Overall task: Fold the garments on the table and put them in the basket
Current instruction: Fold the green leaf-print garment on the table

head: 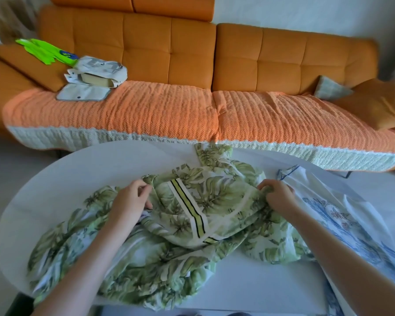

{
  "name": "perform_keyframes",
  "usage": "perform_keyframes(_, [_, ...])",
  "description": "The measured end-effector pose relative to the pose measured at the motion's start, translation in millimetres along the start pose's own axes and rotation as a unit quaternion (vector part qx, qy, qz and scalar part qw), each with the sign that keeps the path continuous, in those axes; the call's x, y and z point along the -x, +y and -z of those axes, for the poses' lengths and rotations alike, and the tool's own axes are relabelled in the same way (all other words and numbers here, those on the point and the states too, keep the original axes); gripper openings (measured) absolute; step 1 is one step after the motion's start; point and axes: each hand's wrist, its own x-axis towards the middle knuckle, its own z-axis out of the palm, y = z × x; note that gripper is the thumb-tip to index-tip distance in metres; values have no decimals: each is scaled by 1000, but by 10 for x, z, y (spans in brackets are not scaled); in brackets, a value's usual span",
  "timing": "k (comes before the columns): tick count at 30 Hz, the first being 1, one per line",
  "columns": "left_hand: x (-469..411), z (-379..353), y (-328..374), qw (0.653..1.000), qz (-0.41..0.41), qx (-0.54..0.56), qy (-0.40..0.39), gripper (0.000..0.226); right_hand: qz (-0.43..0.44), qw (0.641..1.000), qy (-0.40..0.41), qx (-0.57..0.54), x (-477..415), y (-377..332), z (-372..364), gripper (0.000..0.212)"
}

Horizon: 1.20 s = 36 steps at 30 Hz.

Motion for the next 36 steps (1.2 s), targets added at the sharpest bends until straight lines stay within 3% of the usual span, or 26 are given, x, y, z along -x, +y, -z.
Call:
perform_keyframes(1, [-62, -13, -8, 999, -9, -28, 41, 15, 5, 1000, -26, -16, -12, -4, 12, 40])
perform_keyframes(3, [-206, -61, -59, 995, -31, -79, 53, 26, 8, 996, -90, -10, -23, -27, 39, 36])
perform_keyframes(7, [-499, -172, -121, 992, -9, -116, -42, 48, -9, 986, -154, 68, -80, -67, 38, 28])
perform_keyframes(10, [-667, -259, -21, 993, 3, -79, -93, 47, -60, 974, -217, -18, -159, -67, 96, 25])
perform_keyframes(13, [-770, -342, 60, 995, 37, -35, -81, 47, -71, 969, -179, -157, -289, 7, 88, 41])
perform_keyframes(15, [-794, -399, 73, 989, 61, -41, -128, 49, -51, 986, -112, -108, -366, 39, 7, 66])
perform_keyframes(17, [-816, -443, 65, 976, 86, -35, -196, 41, -40, 993, -106, -37, -428, 21, -116, 82])
perform_keyframes(18, [-824, -460, 51, 971, 94, -32, -216, 39, -41, 992, -117, 5, -451, 11, -183, 82])
perform_keyframes(20, [-819, -467, 32, 969, 91, -13, -227, 39, -41, 988, -123, 82, -520, 15, -304, 59])
perform_keyframes(21, [-808, -460, 25, 972, 81, 16, -218, 38, -42, 989, -116, 81, -532, -6, -333, 44])
perform_keyframes(23, [-754, -383, 69, 977, 79, 123, -157, 33, -41, 996, -77, -31, -561, -5, -350, 22])
perform_keyframes(25, [-750, -211, 90, 955, 123, 268, -40, 29, -61, 987, -5, -147, -547, -33, -254, 24])
perform_keyframes(28, [-907, 110, -20, 851, 197, 476, 104, 38, -57, 970, 98, -216, -574, -99, -37, 32])
perform_keyframes(30, [-1031, 259, -102, 796, 151, 570, 139, 32, -9, 963, 137, -230, -614, -223, 52, 31])
perform_keyframes(33, [-1096, 309, -126, 782, 127, 588, 164, 20, 26, 970, 71, -233, -599, -427, 19, 32])
perform_keyframes(36, [-1008, 251, -210, 786, 158, 582, 140, 34, 25, 984, -9, -178, -493, -417, -107, 37])
